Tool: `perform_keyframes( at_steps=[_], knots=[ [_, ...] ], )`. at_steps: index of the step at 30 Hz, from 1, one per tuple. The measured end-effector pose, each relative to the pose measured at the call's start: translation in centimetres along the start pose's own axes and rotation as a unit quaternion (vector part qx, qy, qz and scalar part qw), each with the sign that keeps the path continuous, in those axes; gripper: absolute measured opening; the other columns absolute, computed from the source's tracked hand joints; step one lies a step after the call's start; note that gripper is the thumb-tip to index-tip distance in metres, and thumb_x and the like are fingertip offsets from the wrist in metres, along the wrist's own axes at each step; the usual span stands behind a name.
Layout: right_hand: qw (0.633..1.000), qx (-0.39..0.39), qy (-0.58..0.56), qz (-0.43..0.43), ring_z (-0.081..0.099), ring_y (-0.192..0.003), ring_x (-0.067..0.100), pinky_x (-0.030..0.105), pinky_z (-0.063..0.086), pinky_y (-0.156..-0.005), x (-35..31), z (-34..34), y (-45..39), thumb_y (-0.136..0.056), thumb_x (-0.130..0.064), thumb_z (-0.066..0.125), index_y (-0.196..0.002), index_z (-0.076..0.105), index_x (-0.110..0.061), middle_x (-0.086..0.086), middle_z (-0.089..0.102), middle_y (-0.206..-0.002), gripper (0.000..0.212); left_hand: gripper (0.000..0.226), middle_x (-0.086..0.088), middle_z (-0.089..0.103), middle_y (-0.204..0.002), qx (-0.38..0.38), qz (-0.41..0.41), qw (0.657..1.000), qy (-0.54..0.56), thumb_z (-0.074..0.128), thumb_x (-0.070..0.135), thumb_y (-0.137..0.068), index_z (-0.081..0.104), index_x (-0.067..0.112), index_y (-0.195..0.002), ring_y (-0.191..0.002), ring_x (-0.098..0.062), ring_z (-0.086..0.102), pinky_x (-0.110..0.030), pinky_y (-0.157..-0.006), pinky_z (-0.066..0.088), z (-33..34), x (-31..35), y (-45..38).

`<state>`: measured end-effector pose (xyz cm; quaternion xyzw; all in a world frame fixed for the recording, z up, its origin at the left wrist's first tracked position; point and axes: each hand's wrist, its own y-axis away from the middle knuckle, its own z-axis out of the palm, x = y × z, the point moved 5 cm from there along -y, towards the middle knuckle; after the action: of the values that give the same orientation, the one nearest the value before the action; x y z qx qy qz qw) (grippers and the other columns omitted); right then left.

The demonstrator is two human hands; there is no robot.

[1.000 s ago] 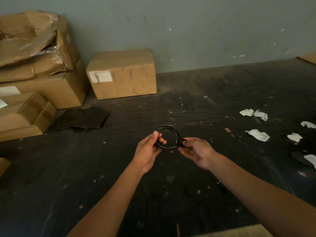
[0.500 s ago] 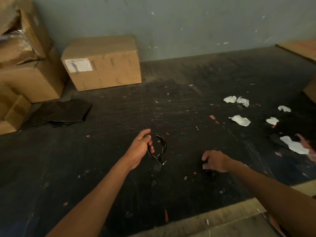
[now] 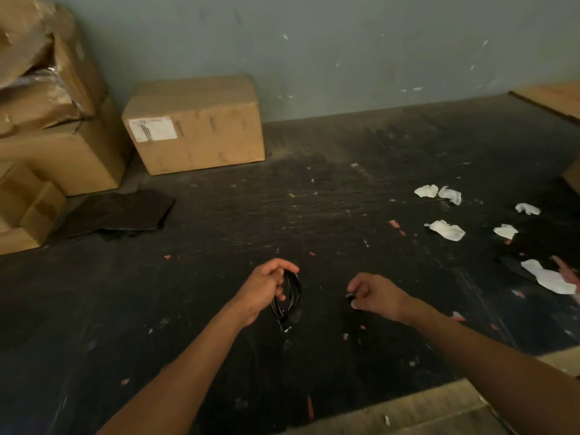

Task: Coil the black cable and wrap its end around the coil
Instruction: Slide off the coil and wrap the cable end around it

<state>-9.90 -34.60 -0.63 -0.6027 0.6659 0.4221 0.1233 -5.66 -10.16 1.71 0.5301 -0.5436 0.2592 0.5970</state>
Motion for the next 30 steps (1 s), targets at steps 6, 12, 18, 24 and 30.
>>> perform_keyframes(
  at_steps=[6,12,18,24,30],
  knots=[
    [0.982,0.07,-0.09,-0.148,0.065,-0.089,0.014,0.029,0.055,-0.079,-9.2,0.3,-0.3,-0.084,-0.007,0.072,-0.098,0.061,-0.021,0.002,0.066,-0.094,0.023,0.031,0.008,0.056,-0.086,0.009,-0.014,0.999,-0.038,0.037,0.018,-0.105,0.068,0.019,-0.101,-0.07,-0.012,0.046,-0.029,-0.069,0.045,0.0,1.2,0.7],
    [0.955,0.124,-0.06,-0.264,0.062,-0.088,0.002,0.017,0.053,-0.078,-14.2,0.6,0.5,-0.083,-0.006,0.071,-0.101,0.06,-0.02,-0.005,0.065,-0.094,0.025,0.029,0.006,0.062,-0.093,0.002,0.041,0.999,-0.003,0.046,0.038,-0.102,0.07,0.022,-0.097,-0.079,-0.008,0.052,-0.03,-0.071,0.045,-1.1,2.5,1.5],
    [0.949,0.122,-0.067,-0.281,0.06,-0.093,-0.003,0.014,0.05,-0.081,-15.9,1.4,0.3,-0.083,-0.008,0.073,-0.108,0.062,-0.023,-0.008,0.064,-0.097,0.031,0.032,0.014,0.06,-0.073,0.033,0.068,0.997,0.019,0.043,0.023,-0.104,0.067,0.025,-0.083,-0.065,-0.001,0.051,-0.026,-0.066,0.045,-2.8,2.9,2.4],
    [0.948,0.098,-0.089,-0.289,0.063,-0.099,-0.001,0.023,0.051,-0.088,-16.4,1.5,0.1,-0.093,-0.014,0.062,-0.114,0.069,-0.025,-0.01,0.069,-0.106,0.024,0.027,0.013,0.06,-0.078,0.022,0.106,0.994,0.002,0.04,0.019,-0.105,0.064,0.015,-0.093,-0.059,0.005,0.05,-0.025,-0.067,0.044,-3.9,3.6,3.3],
    [0.94,0.09,-0.093,-0.317,0.067,-0.095,0.003,0.028,0.055,-0.087,-17.0,1.4,0.2,-0.088,-0.006,0.067,-0.106,0.071,-0.024,-0.009,0.072,-0.098,0.025,0.027,0.011,0.061,-0.08,0.01,0.115,0.993,-0.037,0.041,0.018,-0.105,0.064,0.018,-0.09,-0.063,0.002,0.049,-0.024,-0.066,0.044,-4.4,4.4,3.3]
  ],
)
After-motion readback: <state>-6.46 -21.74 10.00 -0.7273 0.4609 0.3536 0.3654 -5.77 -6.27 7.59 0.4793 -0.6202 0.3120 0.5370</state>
